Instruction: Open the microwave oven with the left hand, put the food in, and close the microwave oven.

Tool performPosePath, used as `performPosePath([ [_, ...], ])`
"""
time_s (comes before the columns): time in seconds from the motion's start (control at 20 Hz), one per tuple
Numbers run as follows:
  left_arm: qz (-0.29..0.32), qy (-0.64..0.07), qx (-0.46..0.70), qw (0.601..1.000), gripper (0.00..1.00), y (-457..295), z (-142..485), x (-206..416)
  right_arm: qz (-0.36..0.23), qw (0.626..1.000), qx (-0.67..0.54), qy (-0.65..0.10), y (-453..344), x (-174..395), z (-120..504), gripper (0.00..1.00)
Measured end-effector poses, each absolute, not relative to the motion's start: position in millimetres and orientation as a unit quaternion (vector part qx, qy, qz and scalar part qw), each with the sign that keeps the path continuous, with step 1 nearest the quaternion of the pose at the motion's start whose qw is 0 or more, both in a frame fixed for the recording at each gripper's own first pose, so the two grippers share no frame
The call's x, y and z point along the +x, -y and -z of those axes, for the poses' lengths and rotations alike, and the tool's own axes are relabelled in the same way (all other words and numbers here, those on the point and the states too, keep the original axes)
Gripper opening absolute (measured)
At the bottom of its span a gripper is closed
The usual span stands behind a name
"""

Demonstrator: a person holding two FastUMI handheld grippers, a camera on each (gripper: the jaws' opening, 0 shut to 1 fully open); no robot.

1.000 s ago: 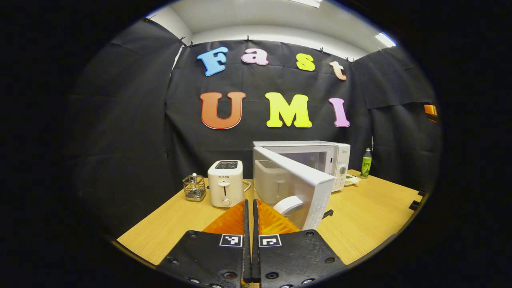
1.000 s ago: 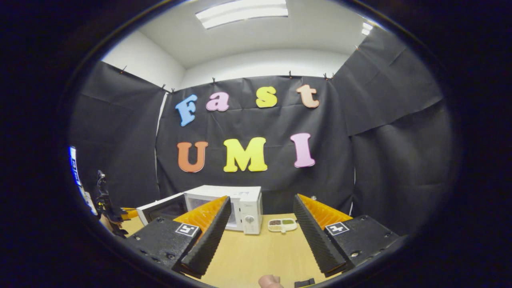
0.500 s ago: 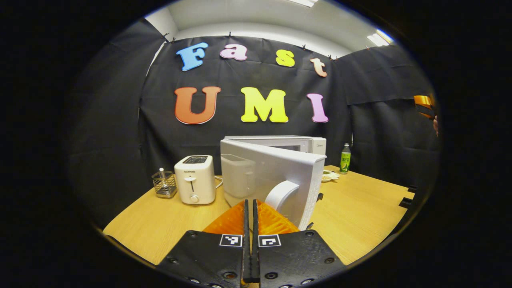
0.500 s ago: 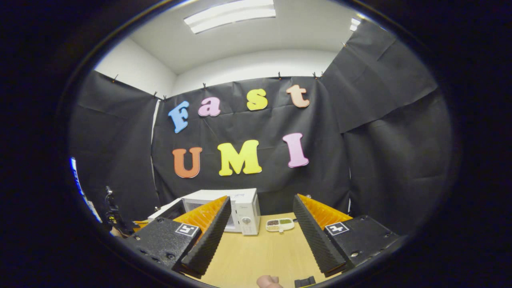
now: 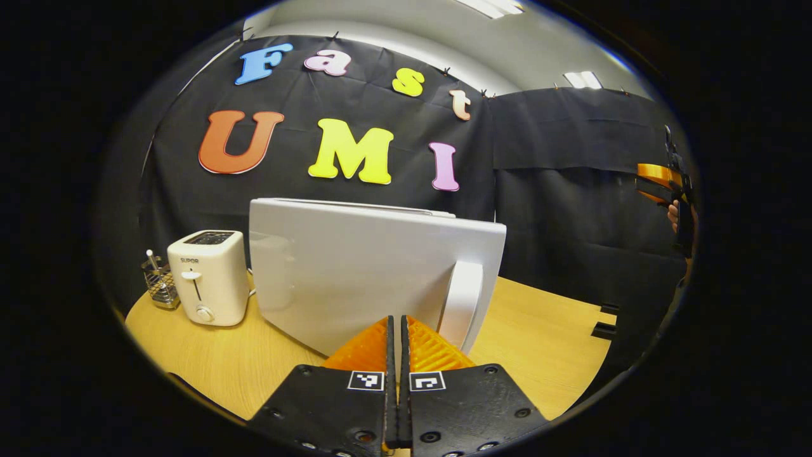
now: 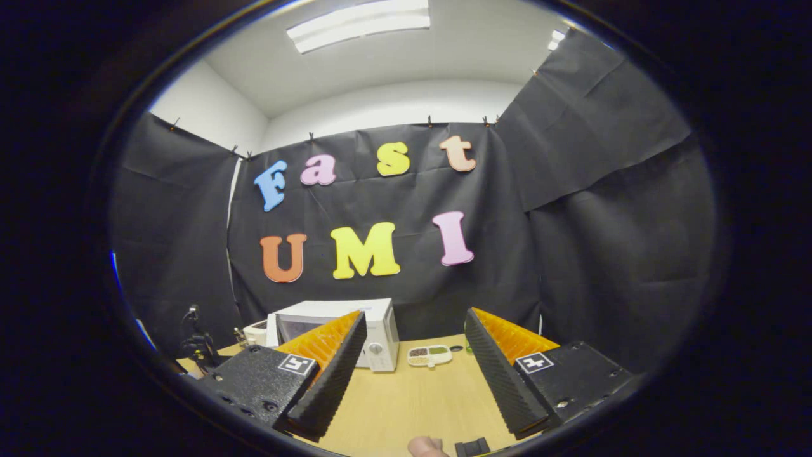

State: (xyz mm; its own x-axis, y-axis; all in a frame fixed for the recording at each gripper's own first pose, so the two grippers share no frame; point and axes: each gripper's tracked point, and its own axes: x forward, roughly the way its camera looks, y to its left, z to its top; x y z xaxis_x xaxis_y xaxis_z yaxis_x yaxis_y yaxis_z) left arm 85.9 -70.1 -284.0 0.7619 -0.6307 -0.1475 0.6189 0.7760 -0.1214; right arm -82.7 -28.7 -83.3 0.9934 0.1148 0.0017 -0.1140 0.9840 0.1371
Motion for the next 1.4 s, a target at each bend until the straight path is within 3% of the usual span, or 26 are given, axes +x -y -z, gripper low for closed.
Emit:
performPosePath([
  [0.25,0.335,-0.087,-0.037,0.937,0.00,102,282,112,-0.060,0.995,0.074,0.000,26,-87,80,0.89],
  [0.3,0.336,-0.090,-0.042,0.937,0.00,107,282,116,-0.057,0.995,0.076,-0.002,27,-86,82,0.99],
  [0.45,0.332,-0.092,-0.051,0.937,0.00,122,278,132,-0.058,0.995,0.081,-0.003,29,-88,83,0.99],
  [0.5,0.329,-0.091,-0.052,0.939,0.00,127,278,139,-0.059,0.995,0.084,-0.003,29,-88,84,0.89],
  [0.75,0.313,-0.101,-0.058,0.943,0.00,160,280,170,-0.039,0.996,0.075,-0.024,52,-86,98,0.89],
  [1.4,0.160,-0.153,-0.042,0.974,0.01,217,297,288,-0.021,0.998,0.046,-0.029,81,-91,102,0.89],
])
